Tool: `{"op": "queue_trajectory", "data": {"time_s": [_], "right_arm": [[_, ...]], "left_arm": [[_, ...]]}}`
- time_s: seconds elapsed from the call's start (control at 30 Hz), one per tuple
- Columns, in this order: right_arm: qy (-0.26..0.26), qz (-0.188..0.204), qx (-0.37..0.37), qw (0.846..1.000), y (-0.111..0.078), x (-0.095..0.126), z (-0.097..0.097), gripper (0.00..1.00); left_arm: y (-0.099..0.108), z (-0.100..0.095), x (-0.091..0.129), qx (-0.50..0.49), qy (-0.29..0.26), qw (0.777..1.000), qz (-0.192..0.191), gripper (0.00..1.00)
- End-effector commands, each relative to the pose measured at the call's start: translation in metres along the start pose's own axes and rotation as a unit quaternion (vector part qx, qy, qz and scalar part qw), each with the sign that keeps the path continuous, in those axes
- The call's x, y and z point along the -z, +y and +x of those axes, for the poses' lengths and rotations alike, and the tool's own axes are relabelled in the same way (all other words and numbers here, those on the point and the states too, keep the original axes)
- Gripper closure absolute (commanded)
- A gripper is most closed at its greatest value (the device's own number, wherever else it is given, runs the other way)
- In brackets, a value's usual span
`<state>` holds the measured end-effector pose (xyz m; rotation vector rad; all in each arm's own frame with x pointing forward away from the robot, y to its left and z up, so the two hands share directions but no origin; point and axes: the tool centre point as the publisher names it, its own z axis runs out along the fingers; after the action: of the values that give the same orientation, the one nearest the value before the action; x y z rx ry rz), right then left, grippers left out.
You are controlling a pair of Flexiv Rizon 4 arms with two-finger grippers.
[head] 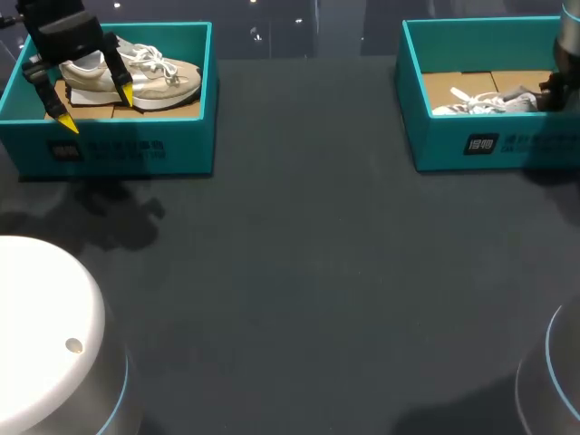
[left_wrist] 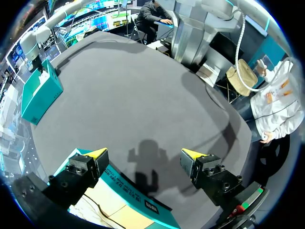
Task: Take the shoe out of the shoebox, open the shoe tongue, remove and reinsert the insole, then place the shoe into the shoebox
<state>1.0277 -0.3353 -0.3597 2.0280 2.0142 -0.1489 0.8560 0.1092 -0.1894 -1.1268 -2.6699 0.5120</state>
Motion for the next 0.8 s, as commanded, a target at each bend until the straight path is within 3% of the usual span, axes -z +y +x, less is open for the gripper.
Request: {"op": "queue_trajectory", "data": {"time_s": [0.03,0.07,0.47,0.8], "right_arm": [[0.009,0.001,0.001,1.0,-0.001,0.012,-0.001,0.09],[0.011,0.001,0.003,1.0,-0.001,0.019,0.0,0.0],[0.039,-0.022,0.004,0.999,-0.005,0.103,-0.001,0.0],[0.079,-0.033,0.032,0.996,-0.025,0.165,0.014,0.0]], "left_arm": [[0.0,0.001,0.0,0.0,0.0,1.0,-0.001,0.0],[0.0,0.001,0.0,0.0,0.0,1.0,-0.001,0.0],[0.0,0.001,0.0,0.0,0.0,1.0,-0.001,0.0],[0.0,0.001,0.0,0.0,0.0,1.0,-0.001,0.0]]}}
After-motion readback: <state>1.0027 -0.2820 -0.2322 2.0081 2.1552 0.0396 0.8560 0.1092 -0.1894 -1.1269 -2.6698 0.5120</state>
